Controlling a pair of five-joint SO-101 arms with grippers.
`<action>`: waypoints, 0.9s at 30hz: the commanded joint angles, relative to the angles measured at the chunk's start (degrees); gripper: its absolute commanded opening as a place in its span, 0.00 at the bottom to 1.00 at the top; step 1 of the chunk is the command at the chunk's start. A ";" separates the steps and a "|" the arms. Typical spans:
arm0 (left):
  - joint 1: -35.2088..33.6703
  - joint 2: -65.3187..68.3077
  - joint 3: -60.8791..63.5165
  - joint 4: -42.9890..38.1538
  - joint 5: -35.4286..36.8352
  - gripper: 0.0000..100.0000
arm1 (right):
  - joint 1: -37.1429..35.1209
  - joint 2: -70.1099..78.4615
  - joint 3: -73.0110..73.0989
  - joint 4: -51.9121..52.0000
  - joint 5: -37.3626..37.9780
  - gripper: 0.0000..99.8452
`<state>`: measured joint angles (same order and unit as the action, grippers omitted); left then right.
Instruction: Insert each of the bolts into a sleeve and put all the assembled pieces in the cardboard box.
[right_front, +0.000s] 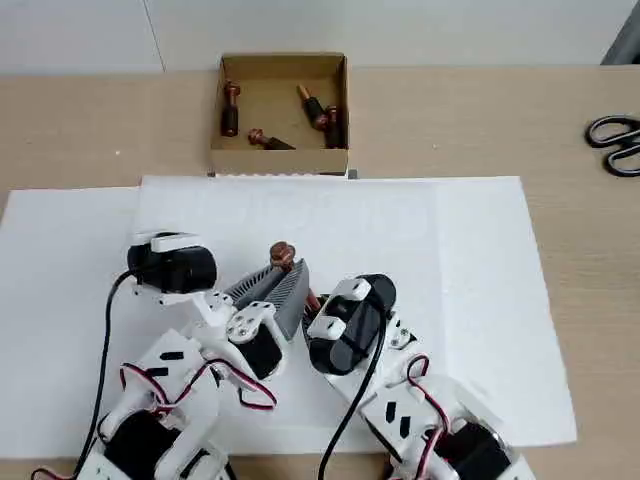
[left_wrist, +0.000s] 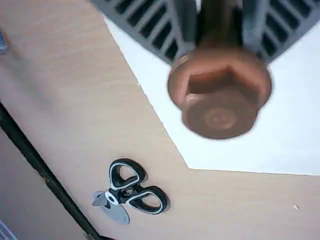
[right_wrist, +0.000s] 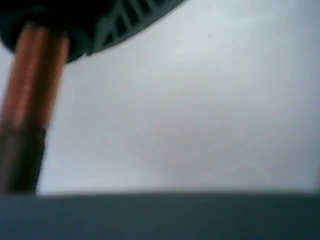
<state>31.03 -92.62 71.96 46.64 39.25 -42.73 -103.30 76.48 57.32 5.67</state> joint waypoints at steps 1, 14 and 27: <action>0.18 -0.62 -0.13 0.00 0.44 0.00 | 1.01 -0.40 -2.64 -1.98 0.53 0.00; 11.08 -0.53 -3.38 15.47 -8.18 0.00 | 4.62 -0.40 -4.40 -1.89 0.62 0.00; 10.73 -0.53 -3.38 15.65 -8.70 0.00 | 4.35 -0.40 -4.40 -1.63 0.53 0.00</action>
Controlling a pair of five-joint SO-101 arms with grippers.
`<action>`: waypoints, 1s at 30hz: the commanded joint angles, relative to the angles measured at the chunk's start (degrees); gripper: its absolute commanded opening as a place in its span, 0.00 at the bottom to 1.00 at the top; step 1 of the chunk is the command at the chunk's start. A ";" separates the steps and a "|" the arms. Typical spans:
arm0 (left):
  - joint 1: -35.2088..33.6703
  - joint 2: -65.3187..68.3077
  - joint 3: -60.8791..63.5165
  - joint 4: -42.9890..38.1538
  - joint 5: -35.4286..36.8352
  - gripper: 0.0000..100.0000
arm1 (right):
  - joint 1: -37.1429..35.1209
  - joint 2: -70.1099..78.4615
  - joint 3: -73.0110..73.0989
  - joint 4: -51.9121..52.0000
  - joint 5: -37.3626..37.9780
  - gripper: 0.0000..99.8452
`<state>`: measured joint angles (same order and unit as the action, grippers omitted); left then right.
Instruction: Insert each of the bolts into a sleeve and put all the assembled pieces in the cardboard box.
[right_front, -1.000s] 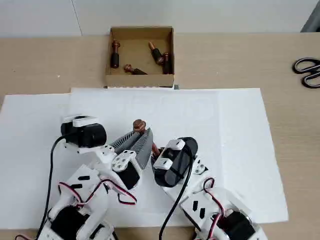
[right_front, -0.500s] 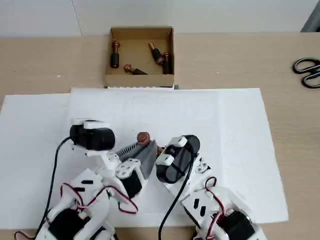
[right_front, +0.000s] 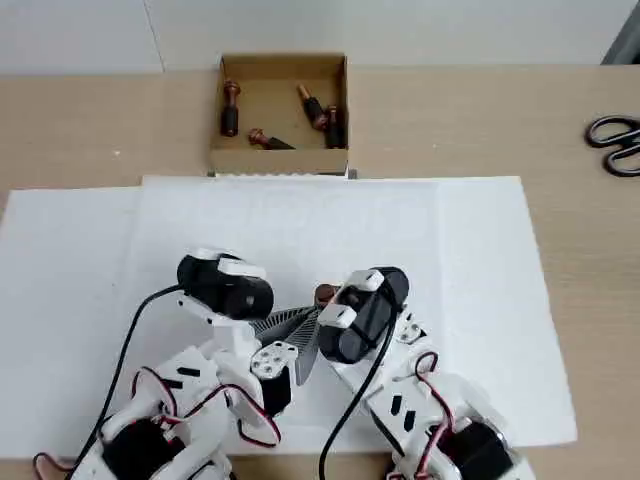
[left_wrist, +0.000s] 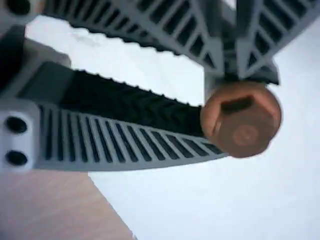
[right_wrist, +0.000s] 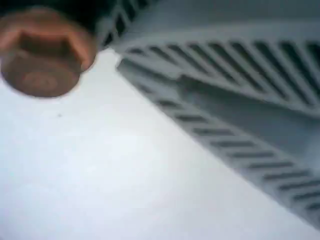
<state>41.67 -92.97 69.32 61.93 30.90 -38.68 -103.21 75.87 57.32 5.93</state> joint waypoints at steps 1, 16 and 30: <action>0.09 -0.18 -0.84 0.35 -0.44 0.00 | 0.31 -0.48 -3.78 -1.63 0.26 0.00; -21.36 0.00 0.13 0.79 -27.25 0.13 | 0.75 -0.48 -3.60 -1.45 0.35 0.00; -41.14 -0.26 18.77 -4.31 -39.12 0.18 | 10.07 -0.04 1.14 -1.89 0.09 0.00</action>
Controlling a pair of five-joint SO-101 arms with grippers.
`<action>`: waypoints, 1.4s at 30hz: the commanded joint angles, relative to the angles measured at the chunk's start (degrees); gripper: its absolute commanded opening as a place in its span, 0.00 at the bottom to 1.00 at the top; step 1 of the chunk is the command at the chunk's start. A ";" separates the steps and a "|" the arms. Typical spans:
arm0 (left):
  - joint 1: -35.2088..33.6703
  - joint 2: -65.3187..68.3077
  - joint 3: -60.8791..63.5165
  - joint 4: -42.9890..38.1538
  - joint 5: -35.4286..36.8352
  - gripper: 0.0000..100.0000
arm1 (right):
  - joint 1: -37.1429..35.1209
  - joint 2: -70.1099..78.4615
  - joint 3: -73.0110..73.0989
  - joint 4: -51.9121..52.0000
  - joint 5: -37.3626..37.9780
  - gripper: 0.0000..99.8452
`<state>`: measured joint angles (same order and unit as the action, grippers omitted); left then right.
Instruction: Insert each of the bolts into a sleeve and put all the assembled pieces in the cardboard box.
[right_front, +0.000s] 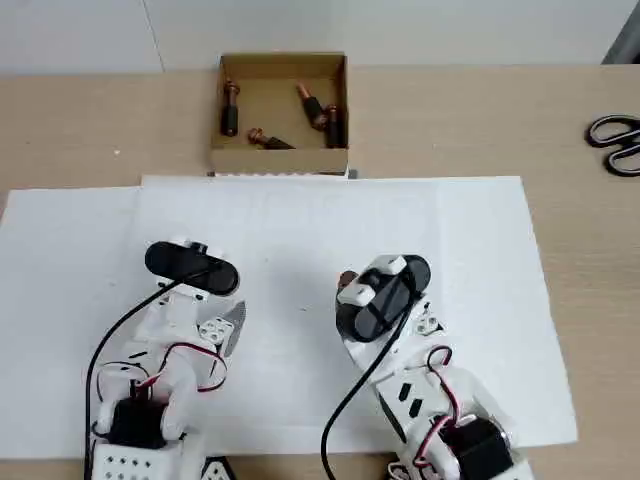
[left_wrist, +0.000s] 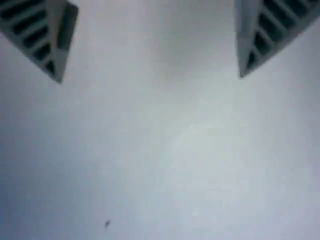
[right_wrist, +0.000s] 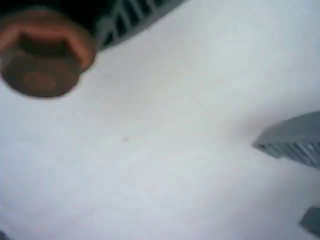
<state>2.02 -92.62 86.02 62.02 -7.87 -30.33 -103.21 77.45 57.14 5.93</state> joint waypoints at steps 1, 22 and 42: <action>-1.67 -0.62 3.38 -6.07 -0.35 0.15 | 2.33 0.04 -0.44 -1.71 0.09 0.00; -1.67 -0.62 6.55 -12.48 13.63 0.01 | 13.23 17.10 -10.02 -8.66 -9.05 0.00; -1.76 -0.62 6.73 -12.75 13.71 0.01 | 13.93 105.27 -91.87 -10.51 -14.59 0.00</action>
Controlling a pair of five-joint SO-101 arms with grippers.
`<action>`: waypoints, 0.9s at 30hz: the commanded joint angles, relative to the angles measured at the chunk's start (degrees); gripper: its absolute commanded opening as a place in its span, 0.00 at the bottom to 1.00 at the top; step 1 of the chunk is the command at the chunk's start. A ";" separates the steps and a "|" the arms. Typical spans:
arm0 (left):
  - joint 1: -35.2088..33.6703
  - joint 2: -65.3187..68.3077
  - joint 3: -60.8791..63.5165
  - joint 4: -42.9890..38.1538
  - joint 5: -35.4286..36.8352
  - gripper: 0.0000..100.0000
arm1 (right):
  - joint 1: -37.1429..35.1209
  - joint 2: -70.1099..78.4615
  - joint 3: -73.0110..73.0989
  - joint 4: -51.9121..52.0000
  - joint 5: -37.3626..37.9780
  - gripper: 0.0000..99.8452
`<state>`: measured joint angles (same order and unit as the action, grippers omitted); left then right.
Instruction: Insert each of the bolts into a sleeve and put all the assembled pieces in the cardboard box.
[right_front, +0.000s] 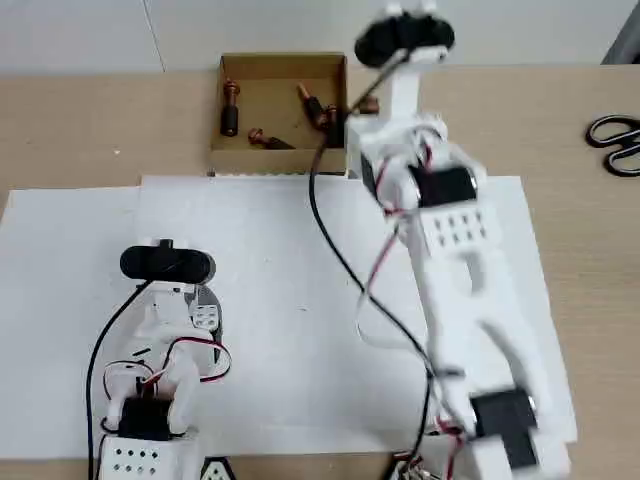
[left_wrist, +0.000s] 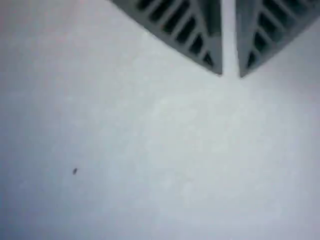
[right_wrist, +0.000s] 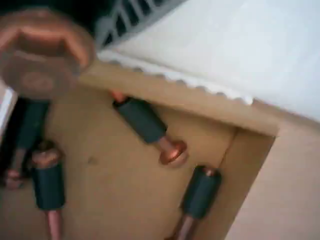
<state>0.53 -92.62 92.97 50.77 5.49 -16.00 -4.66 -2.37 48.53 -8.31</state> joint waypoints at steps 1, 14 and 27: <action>-0.26 -0.62 -0.22 -1.49 0.35 0.01 | -0.40 9.71 -14.86 -2.24 -0.35 0.00; -0.09 -0.62 -0.22 -1.49 0.18 0.01 | -3.30 38.37 -35.52 -16.75 -0.35 0.00; 0.09 -0.62 -0.22 -1.32 0.18 0.01 | -4.88 52.88 -41.41 -25.27 4.22 0.01</action>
<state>0.53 -92.62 92.97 50.77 5.49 -20.66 49.23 -39.47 24.88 -4.70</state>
